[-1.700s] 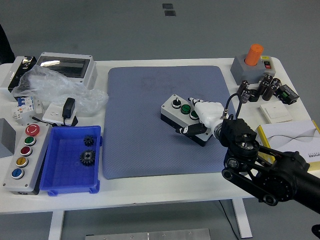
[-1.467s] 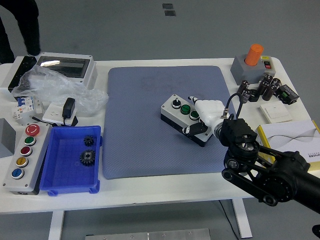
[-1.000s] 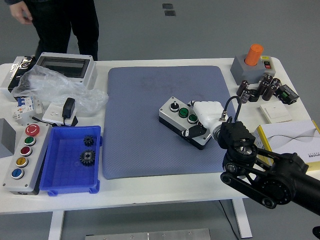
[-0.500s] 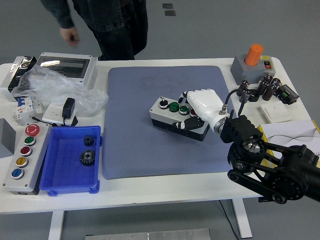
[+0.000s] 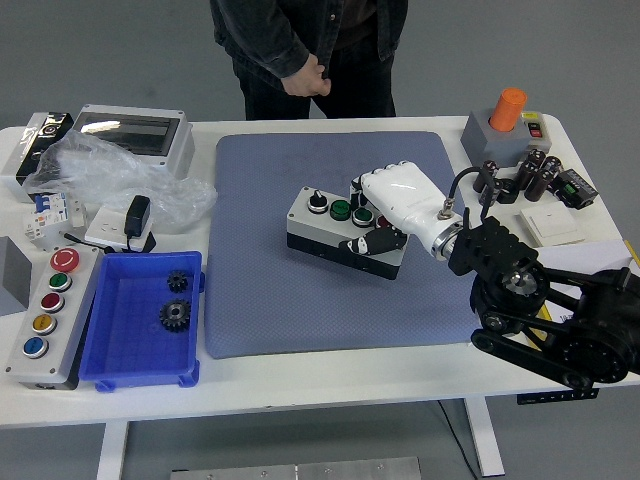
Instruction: Pick up the button,place it on the desk,press the button,press the button
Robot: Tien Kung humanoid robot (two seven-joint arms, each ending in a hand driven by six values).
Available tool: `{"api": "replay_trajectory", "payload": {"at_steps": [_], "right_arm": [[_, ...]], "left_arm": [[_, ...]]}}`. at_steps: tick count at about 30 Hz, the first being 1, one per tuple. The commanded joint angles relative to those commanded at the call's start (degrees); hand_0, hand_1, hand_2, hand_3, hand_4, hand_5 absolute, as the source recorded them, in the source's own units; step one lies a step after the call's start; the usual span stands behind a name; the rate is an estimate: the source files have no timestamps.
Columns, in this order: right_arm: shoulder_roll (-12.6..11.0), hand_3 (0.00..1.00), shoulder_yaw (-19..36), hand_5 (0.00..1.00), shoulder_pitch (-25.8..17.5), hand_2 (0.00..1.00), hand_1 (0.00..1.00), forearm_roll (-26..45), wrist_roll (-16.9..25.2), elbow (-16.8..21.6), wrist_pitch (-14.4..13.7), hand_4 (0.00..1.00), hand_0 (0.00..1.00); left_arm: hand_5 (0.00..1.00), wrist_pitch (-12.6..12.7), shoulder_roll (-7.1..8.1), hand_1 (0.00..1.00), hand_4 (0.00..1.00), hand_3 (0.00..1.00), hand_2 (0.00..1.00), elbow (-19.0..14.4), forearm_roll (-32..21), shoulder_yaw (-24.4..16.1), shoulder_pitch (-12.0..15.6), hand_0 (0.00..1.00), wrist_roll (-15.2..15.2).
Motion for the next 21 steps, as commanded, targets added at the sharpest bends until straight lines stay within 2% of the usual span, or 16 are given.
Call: {"api": "replay_trajectory", "payload": {"at_steps": [9, 14, 19, 21], "right_arm": [[-0.52, 0.322, -1.97, 0.030, 1.58, 0.374, 0.492, -0.36, 5.26, -0.22, -3.71, 0.700, 0.358], [-0.57, 0.325, -5.85, 0.010, 3.19, 0.378, 0.508, -3.01, 8.21, -0.42, -5.73, 0.688, 0.377], [-0.38, 0.325, -8.90, 0.010, 4.37, 0.378, 0.508, -5.48, 9.38, -1.54, -6.54, 0.688, 0.377], [-0.30, 0.327, -9.43, 0.002, 4.75, 0.379, 0.525, -5.95, 10.16, -2.20, -7.16, 0.670, 0.412]], "left_arm": [[0.384, 0.19, 0.08, 0.689, 0.647, 0.646, 0.617, -0.02, 0.03, 0.08, -0.24, 0.664, -0.13], [0.385, 0.19, 0.13, 0.689, 0.647, 0.647, 0.619, 0.00, 0.03, 0.20, -0.33, 0.665, -0.11], [0.385, 0.17, 0.18, 0.689, 0.647, 0.647, 0.619, -0.03, 0.20, 0.13, -0.45, 0.665, -0.11], [0.385, 0.16, 0.16, 0.689, 0.648, 0.647, 0.619, -0.02, 0.21, 0.19, -0.46, 0.665, -0.10]]}}
